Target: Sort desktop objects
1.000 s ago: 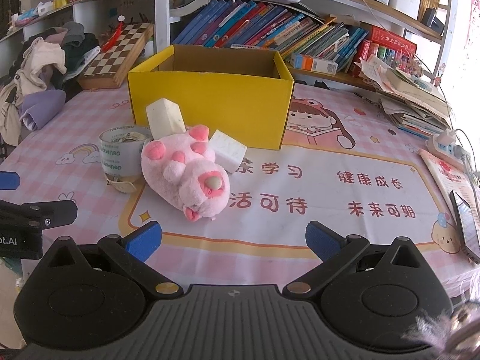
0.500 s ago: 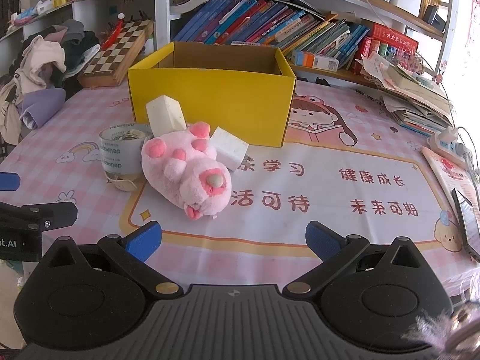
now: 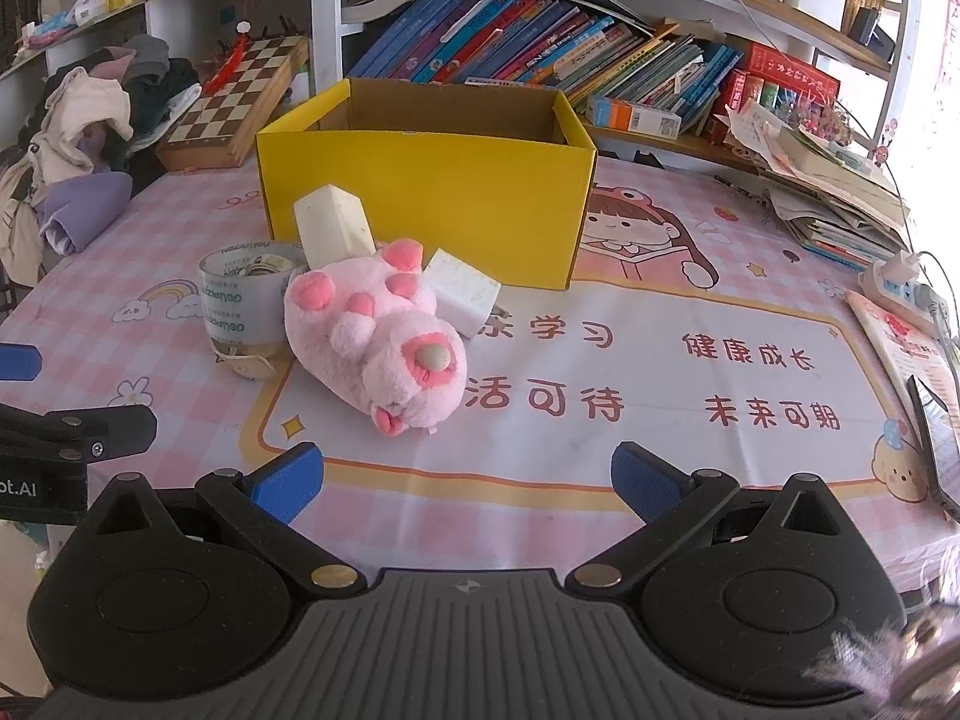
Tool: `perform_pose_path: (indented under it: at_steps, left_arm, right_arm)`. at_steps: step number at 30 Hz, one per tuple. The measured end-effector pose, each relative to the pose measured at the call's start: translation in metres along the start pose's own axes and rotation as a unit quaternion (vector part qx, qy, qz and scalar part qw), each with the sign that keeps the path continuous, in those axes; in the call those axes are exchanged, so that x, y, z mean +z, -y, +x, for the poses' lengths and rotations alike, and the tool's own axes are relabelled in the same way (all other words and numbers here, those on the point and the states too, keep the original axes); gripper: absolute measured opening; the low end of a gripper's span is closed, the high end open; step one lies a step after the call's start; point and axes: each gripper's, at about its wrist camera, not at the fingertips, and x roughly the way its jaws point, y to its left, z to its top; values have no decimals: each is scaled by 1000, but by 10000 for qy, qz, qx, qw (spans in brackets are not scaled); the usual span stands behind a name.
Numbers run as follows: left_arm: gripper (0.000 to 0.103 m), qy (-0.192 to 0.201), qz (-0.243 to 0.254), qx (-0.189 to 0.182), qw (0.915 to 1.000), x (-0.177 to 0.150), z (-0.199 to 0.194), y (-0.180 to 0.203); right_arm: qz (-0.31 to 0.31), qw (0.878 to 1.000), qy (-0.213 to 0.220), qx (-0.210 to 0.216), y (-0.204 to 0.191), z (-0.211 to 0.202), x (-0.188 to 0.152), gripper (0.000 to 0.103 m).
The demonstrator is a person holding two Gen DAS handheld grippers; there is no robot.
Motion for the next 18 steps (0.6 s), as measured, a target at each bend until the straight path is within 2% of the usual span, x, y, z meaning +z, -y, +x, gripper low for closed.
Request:
perform_pose_path:
  at_steps: [18]
  left_arm:
    - [103, 3, 65, -93, 9999, 1, -1, 1]
  right_arm:
    - [9, 9999, -39, 93, -1, 0, -1, 103]
